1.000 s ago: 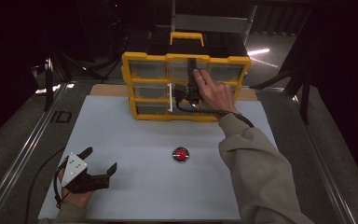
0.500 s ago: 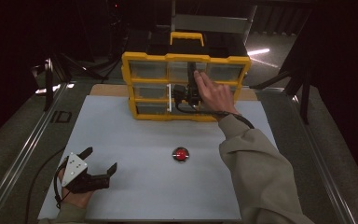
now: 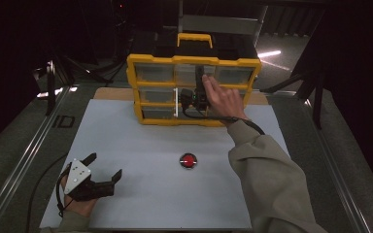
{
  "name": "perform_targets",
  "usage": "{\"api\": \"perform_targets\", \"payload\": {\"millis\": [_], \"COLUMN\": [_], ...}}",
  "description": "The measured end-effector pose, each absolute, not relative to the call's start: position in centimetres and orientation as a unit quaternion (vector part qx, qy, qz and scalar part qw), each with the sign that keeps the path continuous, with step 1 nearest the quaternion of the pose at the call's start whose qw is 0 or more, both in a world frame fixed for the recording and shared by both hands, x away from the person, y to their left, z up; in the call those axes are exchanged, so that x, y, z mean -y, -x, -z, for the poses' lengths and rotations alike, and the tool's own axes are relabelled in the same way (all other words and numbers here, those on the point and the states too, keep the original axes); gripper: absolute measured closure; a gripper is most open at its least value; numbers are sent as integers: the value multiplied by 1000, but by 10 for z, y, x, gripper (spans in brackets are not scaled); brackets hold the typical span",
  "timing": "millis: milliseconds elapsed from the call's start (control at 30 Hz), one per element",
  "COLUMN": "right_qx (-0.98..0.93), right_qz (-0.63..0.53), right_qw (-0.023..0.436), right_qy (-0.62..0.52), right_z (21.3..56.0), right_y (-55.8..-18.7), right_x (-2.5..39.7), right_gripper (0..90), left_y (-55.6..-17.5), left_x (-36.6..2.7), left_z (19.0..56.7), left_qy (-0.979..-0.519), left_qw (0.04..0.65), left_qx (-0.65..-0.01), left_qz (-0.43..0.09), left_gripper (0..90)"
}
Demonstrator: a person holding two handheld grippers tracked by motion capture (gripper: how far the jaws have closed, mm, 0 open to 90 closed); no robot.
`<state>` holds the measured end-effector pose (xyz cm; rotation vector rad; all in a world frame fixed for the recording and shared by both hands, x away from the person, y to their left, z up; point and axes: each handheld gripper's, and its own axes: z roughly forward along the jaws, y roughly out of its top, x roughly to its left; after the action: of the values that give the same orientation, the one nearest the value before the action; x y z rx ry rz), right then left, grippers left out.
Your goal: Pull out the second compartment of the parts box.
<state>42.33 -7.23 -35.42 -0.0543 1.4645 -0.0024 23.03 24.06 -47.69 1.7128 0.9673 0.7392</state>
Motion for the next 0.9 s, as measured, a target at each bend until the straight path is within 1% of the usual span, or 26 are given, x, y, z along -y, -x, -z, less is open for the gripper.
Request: {"api": "perform_targets", "payload": {"millis": [900], "right_qx": [-684], "right_qz": [2], "right_qw": [729], "right_qy": [18], "right_z": [348], "right_y": [-409], "right_x": [70], "right_gripper": [799], "left_y": [-231], "left_x": [-240], "left_z": [477], "left_qy": [-708], "left_qw": [496], "left_qx": [-400], "left_qz": [-305], "left_gripper": [0]}}
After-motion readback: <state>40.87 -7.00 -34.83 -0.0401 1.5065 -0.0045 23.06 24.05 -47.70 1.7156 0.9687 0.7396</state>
